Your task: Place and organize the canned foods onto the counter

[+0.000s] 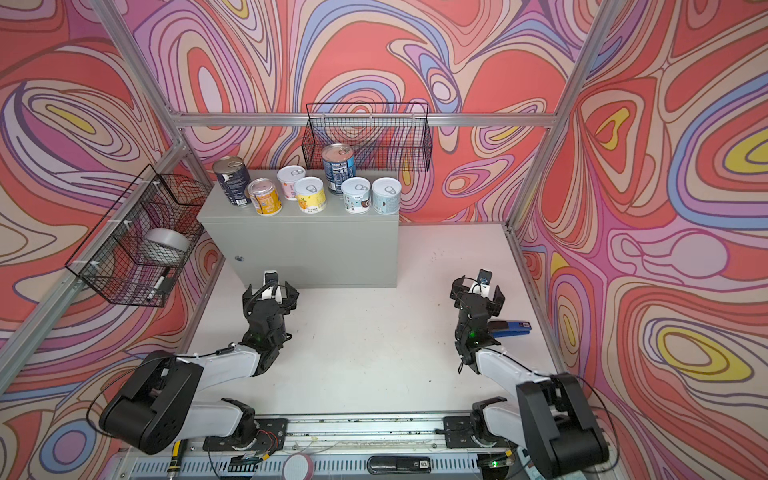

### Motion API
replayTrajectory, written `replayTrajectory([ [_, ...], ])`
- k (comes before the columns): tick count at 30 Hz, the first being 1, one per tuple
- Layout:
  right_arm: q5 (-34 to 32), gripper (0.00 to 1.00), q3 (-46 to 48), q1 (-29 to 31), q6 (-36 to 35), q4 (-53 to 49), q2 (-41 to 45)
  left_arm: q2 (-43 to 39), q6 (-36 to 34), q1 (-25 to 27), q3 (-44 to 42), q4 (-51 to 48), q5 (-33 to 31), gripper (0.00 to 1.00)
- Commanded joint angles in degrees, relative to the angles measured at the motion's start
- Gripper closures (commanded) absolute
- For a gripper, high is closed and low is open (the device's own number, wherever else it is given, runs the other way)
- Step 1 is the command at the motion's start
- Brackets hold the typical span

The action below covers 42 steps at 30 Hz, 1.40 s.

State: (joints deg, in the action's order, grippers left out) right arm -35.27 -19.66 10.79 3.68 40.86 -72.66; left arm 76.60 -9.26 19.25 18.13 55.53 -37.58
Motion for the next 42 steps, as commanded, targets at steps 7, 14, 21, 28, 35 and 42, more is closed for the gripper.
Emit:
replayTrajectory([
  [7,1.7,0.01,-5.9,-1.0,-3.6,16.5,-22.7,-2.3,3.5,-4.9,-7.3,6.8,7.9,0.00],
  [14,5.5,0.02,-6.2,-1.2,-5.7,17.3,-23.5,11.2,5.8,-9.9,-7.5,19.9,13.5,0.00],
  [21,10.8,0.02,-1.9,-1.2,-7.4,24.6,-23.1,11.1,8.5,-13.2,-2.4,6.7,21.9,0.00],
  [28,21.8,0.02,-4.7,-5.6,-4.8,17.1,-23.0,12.8,9.1,-14.5,1.8,0.6,22.4,0.00],
  [35,26.4,0.01,-6.0,-8.6,-3.2,16.9,-25.5,11.9,9.9,-14.6,2.3,-1.8,21.9,0.00],
  [42,26.4,0.02,-6.3,-8.6,-2.9,15.8,-25.5,12.2,9.6,-14.6,2.1,-0.8,21.9,0.00],
])
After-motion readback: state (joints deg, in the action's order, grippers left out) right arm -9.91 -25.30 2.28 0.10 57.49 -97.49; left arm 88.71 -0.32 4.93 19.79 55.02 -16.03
